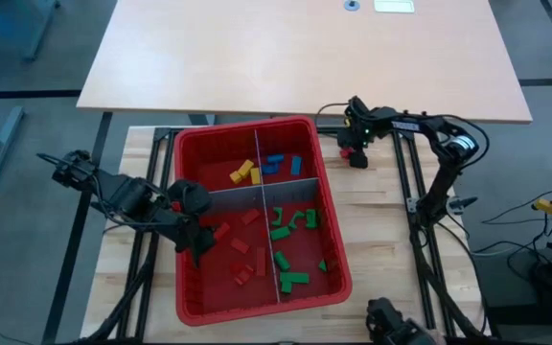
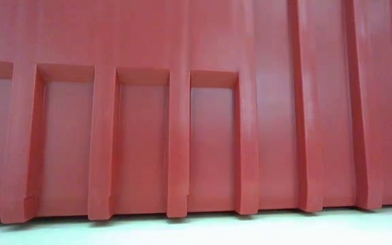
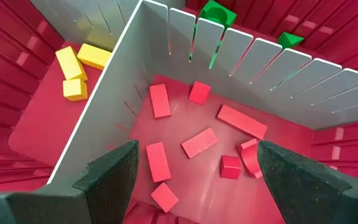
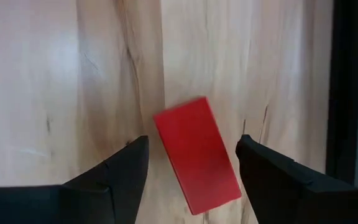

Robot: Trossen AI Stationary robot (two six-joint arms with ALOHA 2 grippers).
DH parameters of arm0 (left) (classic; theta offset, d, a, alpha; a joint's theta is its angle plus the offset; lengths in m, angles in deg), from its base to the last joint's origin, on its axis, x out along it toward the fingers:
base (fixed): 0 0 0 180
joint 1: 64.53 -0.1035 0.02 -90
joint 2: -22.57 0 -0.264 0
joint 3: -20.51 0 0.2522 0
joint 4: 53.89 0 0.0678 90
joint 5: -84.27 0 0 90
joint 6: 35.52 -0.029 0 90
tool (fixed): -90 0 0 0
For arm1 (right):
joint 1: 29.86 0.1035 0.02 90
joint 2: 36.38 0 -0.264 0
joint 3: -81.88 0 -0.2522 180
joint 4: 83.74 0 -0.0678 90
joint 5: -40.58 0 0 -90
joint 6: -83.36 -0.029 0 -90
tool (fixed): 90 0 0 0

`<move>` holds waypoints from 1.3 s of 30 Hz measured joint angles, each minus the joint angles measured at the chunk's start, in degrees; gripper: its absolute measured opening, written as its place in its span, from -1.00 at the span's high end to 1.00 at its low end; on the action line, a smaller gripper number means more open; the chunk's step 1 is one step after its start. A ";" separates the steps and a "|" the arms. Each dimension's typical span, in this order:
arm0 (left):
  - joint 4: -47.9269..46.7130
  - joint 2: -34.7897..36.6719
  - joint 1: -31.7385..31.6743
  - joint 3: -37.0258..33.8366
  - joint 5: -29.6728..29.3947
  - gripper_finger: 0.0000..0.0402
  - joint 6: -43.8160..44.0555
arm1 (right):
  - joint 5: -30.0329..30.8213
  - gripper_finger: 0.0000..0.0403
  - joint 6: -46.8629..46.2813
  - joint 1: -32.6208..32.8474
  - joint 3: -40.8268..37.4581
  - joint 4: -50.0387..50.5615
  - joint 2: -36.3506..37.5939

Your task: Sort blocks

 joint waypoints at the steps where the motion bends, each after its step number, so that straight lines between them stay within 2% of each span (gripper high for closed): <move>1: 0.00 0.00 0.00 0.00 0.02 -0.55 0.00 | 0.41 -0.10 0.02 0.11 0.00 -0.02 -0.35; 7: 0.00 0.00 0.00 0.00 0.04 -0.55 0.00 | 0.31 -0.12 -1.31 0.30 0.13 0.46 -2.38; 11: 0.00 0.00 0.00 0.00 0.07 -0.55 -0.01 | 0.14 -0.07 -3.07 1.15 0.48 2.75 -3.47; 23: -0.02 0.02 0.00 0.00 0.02 -0.55 -0.91 | -2.33 0.43 -17.18 4.68 0.25 12.34 -3.54; 31: -0.01 0.04 0.00 0.00 -0.01 -0.55 -0.94 | -5.06 0.41 -27.59 7.57 0.07 19.33 -3.53; 39: 0.00 0.04 0.09 0.00 -0.02 -0.55 -1.81 | -4.72 0.43 -32.44 10.99 -0.11 23.59 -2.91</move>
